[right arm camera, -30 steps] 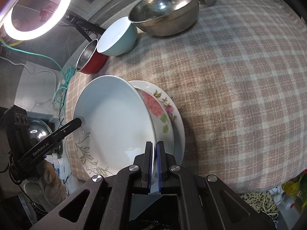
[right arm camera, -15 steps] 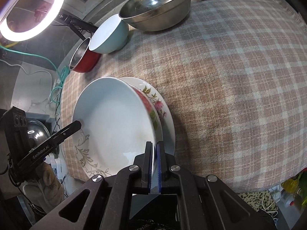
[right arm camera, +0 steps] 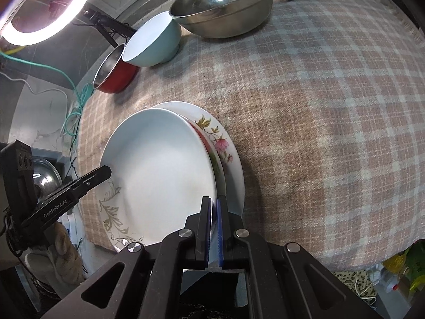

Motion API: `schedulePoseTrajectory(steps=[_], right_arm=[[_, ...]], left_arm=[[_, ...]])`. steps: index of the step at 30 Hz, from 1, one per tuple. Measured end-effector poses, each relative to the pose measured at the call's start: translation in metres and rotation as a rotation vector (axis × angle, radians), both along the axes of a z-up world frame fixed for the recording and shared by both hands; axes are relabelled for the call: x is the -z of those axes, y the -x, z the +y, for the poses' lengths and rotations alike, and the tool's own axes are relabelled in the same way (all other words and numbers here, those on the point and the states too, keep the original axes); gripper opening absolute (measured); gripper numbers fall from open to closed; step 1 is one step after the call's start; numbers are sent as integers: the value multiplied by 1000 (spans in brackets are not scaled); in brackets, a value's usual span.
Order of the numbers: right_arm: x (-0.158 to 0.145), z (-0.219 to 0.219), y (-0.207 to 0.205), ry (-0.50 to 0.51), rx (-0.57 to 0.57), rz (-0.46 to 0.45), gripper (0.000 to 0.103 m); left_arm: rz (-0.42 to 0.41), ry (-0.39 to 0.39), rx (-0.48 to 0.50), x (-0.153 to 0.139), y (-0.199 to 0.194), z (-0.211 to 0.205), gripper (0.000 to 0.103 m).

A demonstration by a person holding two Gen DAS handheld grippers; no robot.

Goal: Organize plates and bowls
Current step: 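Lower the gold-leaf plate onto the stack and open the left gripper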

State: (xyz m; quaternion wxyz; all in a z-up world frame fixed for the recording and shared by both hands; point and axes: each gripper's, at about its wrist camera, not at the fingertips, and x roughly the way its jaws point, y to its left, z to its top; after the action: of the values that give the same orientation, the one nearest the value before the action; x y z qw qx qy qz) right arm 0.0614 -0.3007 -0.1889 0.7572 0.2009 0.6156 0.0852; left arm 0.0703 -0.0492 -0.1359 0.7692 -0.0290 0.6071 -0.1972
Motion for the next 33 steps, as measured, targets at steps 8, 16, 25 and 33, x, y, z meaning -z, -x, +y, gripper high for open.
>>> schedulePoseTrajectory(steps=[8, 16, 25, 33], right_arm=[[-1, 3, -3, 18, -19, -3, 6], [-2, 6, -3, 42, -40, -24, 7], [-20, -5, 0, 50, -24, -81, 9], [-40, -16, 1, 47, 5, -162, 22]], left_arm=[[-1, -3, 5, 1, -3, -1, 12], [1, 9, 10, -1, -4, -1, 12], [-23, 28, 0, -15, -1, 8, 15], [-55, 62, -49, -31, -2, 23, 15]])
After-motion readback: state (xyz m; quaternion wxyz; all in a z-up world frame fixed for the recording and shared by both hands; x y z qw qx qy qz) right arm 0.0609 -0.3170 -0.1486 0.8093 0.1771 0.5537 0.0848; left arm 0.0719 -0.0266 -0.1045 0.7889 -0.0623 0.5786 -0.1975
